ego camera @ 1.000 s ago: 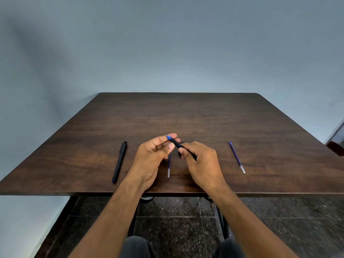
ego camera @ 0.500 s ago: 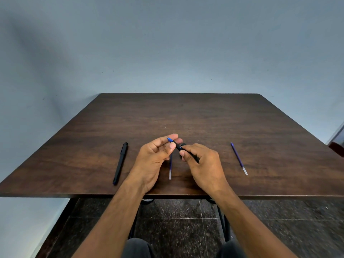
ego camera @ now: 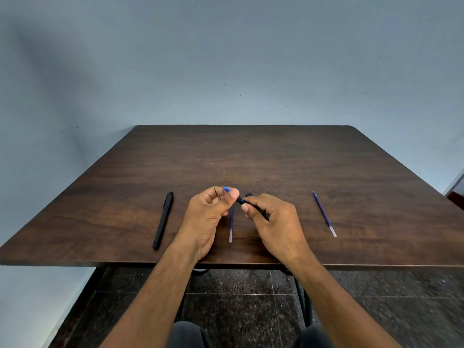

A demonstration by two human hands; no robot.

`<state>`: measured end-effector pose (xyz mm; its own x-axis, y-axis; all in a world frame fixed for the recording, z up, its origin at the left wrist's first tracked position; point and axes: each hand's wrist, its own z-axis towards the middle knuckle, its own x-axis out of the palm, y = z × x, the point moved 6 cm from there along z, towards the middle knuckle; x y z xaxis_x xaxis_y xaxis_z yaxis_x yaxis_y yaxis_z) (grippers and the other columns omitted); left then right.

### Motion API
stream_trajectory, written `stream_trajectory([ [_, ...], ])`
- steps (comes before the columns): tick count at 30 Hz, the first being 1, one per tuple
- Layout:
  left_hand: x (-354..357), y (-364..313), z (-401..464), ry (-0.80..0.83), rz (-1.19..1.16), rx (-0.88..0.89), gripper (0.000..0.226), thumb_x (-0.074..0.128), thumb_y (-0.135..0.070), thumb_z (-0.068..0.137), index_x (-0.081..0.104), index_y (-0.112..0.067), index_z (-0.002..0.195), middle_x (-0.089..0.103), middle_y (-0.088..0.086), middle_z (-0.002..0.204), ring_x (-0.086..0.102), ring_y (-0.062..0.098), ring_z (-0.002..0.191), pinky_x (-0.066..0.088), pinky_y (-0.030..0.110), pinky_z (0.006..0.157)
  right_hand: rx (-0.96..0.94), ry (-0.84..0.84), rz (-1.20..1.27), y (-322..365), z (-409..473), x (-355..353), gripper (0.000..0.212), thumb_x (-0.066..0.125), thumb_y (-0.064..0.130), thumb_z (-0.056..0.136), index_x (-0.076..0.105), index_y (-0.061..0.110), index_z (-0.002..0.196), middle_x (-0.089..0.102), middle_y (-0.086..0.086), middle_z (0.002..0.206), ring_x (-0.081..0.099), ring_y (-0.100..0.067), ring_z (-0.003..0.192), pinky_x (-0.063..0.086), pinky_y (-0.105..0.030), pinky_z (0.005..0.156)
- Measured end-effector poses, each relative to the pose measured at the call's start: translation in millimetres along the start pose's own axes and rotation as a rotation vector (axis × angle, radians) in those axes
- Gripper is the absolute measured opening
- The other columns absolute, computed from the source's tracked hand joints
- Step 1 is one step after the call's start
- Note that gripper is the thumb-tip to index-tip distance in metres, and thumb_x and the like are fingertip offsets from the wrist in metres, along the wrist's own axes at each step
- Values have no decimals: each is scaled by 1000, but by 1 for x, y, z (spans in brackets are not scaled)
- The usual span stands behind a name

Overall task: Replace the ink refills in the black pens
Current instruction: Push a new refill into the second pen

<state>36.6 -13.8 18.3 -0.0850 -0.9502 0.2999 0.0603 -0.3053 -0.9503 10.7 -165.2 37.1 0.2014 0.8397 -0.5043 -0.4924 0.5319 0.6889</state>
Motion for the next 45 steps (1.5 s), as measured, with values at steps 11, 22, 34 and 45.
stream_trajectory([
  [11, -3, 2, 1, 19, -18, -14, 31, 83, -29, 68, 80, -15, 95, 78, 9, 102, 65, 21, 104, 42, 32, 88, 21, -16, 46, 0, 0, -2, 10, 69, 19, 95, 78, 21, 101, 68, 3, 79, 62, -11, 73, 46, -19, 67],
  [22, -4, 1, 1, 38, -45, -9, 29, 82, -35, 71, 80, -21, 96, 77, 4, 107, 63, 10, 103, 40, 33, 90, 39, -21, 37, 1, -1, -4, 9, 71, 16, 94, 78, 19, 99, 67, 5, 78, 61, -11, 73, 48, -21, 68],
  [34, -6, 2, 1, -40, -68, -9, 27, 86, -38, 60, 78, -18, 78, 75, 6, 91, 55, 21, 92, 41, 27, 79, -52, -34, -47, 10, -2, -4, 14, 73, 15, 92, 79, 17, 105, 72, -2, 85, 60, -20, 83, 50, -33, 75],
  [45, -1, -3, -1, 100, 54, 51, 27, 72, -38, 87, 76, -26, 111, 75, 2, 117, 63, 2, 98, 36, 32, 79, 70, -31, 81, -1, 0, -7, 6, 76, 21, 89, 81, 21, 86, 73, 8, 78, 58, -12, 89, 43, -22, 80],
])
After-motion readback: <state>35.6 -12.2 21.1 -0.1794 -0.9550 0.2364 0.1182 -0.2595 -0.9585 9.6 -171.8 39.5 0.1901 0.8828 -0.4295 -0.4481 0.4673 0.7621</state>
